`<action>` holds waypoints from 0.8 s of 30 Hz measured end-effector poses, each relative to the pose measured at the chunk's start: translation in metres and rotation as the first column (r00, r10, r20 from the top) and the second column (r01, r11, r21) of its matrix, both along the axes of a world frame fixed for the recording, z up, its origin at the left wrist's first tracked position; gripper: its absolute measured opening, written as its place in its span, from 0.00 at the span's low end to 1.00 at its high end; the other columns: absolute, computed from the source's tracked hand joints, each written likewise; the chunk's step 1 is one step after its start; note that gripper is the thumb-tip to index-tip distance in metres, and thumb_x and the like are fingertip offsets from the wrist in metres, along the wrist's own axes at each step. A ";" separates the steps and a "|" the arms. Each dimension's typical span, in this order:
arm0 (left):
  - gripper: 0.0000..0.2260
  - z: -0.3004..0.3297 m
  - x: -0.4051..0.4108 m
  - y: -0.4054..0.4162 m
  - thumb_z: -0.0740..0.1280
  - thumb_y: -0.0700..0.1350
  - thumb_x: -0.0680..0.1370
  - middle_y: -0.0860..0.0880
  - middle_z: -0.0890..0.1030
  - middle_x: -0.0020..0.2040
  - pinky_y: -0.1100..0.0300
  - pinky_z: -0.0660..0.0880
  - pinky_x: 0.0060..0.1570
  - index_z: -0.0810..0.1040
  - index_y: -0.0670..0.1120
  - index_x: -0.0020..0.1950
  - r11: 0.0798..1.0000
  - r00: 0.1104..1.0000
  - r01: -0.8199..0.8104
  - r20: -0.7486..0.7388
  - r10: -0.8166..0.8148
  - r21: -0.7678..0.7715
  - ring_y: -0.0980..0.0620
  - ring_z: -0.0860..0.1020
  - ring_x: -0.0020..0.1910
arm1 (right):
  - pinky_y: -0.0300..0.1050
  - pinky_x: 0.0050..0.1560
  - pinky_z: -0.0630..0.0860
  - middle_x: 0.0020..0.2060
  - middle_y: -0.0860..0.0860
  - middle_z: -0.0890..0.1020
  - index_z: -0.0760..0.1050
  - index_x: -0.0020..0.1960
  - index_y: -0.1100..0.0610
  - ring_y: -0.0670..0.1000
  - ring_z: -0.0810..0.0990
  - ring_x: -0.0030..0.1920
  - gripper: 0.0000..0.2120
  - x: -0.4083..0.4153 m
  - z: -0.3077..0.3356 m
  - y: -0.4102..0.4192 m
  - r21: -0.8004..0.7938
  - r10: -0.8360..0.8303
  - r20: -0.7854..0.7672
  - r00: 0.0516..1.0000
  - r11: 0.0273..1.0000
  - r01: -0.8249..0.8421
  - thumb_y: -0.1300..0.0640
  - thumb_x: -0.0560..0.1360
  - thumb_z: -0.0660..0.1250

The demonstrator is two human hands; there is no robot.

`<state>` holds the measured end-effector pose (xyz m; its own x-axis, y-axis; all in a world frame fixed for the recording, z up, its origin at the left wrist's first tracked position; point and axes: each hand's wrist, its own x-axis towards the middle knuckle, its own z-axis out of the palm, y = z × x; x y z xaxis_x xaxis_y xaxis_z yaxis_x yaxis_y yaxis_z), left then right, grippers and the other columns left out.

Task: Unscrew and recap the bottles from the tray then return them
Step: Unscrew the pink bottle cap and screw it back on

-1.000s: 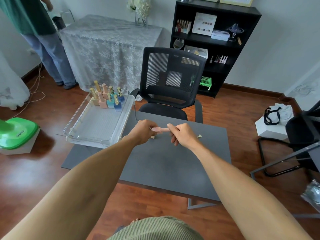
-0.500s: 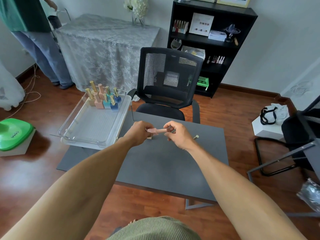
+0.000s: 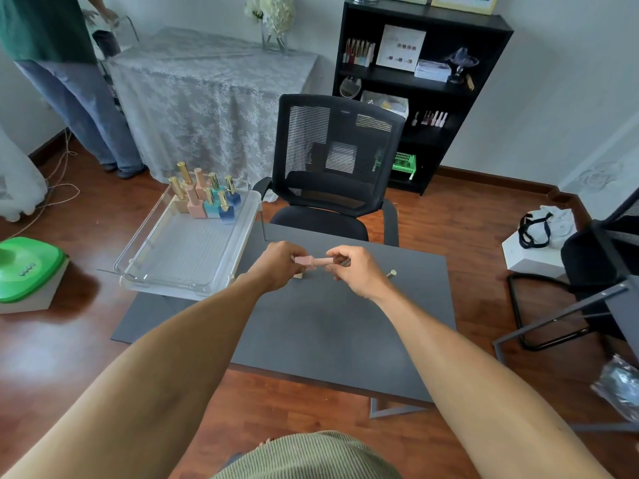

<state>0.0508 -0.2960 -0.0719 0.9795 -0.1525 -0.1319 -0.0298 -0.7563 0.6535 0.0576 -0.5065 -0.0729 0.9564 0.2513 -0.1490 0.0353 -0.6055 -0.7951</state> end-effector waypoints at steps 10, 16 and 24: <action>0.04 -0.003 0.000 -0.003 0.71 0.42 0.80 0.49 0.81 0.45 0.55 0.78 0.41 0.86 0.47 0.51 0.989 0.994 0.076 0.071 -0.085 0.129 0.49 0.77 0.42 | 0.42 0.29 0.67 0.33 0.54 0.82 0.84 0.45 0.54 0.48 0.70 0.29 0.11 0.000 -0.002 -0.001 -0.136 0.064 0.023 0.998 0.989 -0.060 0.55 0.83 0.66; 0.05 -0.005 0.000 0.000 0.70 0.41 0.80 0.50 0.80 0.46 0.56 0.76 0.39 0.85 0.48 0.51 0.977 0.986 0.108 0.103 -0.128 0.184 0.51 0.76 0.41 | 0.41 0.27 0.67 0.31 0.53 0.80 0.82 0.40 0.54 0.49 0.69 0.27 0.15 0.001 -0.004 -0.001 -0.149 0.053 -0.010 0.999 0.987 -0.054 0.53 0.83 0.65; 0.04 -0.005 0.001 -0.001 0.70 0.41 0.80 0.49 0.80 0.45 0.53 0.77 0.40 0.85 0.47 0.50 0.979 0.990 0.095 0.090 -0.112 0.180 0.49 0.77 0.42 | 0.51 0.37 0.79 0.37 0.54 0.84 0.83 0.50 0.57 0.57 0.82 0.36 0.09 -0.002 -0.006 0.002 -0.028 -0.021 0.020 1.000 0.999 0.021 0.54 0.83 0.67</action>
<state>0.0518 -0.2973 -0.0767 0.9691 -0.2371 -0.0681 -0.1722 -0.8480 0.5012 0.0560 -0.5041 -0.0791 0.9643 0.2269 -0.1368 0.0377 -0.6284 -0.7769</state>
